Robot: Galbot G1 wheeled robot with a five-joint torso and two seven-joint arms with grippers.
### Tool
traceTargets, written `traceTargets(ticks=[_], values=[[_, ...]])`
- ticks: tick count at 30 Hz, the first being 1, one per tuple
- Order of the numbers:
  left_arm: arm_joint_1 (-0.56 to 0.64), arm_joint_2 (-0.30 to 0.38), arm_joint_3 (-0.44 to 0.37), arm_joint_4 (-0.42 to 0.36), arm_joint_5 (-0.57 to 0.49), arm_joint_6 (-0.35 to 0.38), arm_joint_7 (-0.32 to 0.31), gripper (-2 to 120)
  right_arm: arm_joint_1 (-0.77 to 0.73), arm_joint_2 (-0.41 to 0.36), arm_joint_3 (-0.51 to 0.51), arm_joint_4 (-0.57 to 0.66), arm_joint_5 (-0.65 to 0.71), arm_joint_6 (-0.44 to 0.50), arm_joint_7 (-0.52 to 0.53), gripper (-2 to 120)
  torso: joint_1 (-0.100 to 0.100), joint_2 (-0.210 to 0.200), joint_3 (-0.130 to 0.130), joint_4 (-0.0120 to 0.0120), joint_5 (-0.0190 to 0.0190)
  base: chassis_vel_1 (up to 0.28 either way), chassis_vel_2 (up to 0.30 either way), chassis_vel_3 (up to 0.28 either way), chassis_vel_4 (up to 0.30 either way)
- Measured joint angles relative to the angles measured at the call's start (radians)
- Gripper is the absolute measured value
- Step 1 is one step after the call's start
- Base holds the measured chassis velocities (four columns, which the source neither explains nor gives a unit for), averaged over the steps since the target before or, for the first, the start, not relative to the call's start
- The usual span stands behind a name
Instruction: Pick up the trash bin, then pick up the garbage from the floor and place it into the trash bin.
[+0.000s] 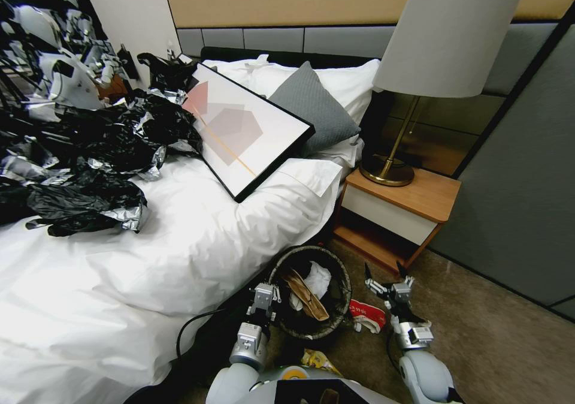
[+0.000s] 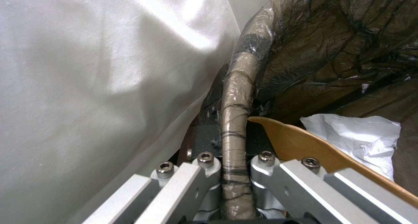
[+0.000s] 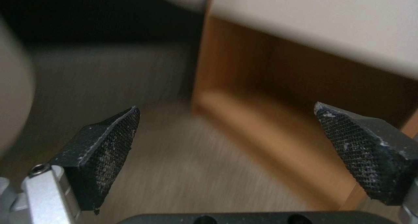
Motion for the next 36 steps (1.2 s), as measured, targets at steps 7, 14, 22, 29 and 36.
traceTargets(ticks=[7, 14, 22, 29, 36], values=[[-0.005, 0.005, 0.009, 0.002, 0.0, -0.001, 0.0, 1, 0.036, -0.06, 0.003, -0.164, -0.067, 0.004, -0.113, 100, 0.0, 0.0, 0.0, 0.0002, -0.0001, 0.0, 0.0, 0.0, 0.0], [-0.005, 0.006, 0.009, 0.0, 0.002, -0.001, 0.001, 1, 0.055, -0.065, 0.005, -0.239, -0.11, 0.017, -0.2, 100, 0.0, 0.0, 0.0, 0.0, -0.0002, 0.0, 0.0, 0.0, 0.0], [-0.004, 0.006, 0.009, 0.0, 0.004, -0.001, 0.001, 1, 0.071, -0.087, 0.036, -0.252, -0.171, 0.003, -0.332, 100, 0.0, 0.0, 0.0, 0.0, -0.0003, 0.0, 0.0, 0.0, 0.0], [-0.004, 0.005, 0.009, -0.001, 0.005, -0.001, 0.001, 1, 0.122, -0.104, 0.068, -0.29, -0.245, 0.003, -0.443, 100, 0.0, 0.0, 0.0, 0.0001, -0.0003, 0.0, 0.0, 0.0, 0.0], [-0.003, 0.005, 0.009, -0.001, 0.008, -0.001, 0.001, 1, 0.184, -0.111, 0.071, -0.333, -0.356, -0.002, -0.472, 100, 0.0, 0.0, 0.0, 0.0002, -0.0002, 0.0, 0.0, 0.0, 0.0]])
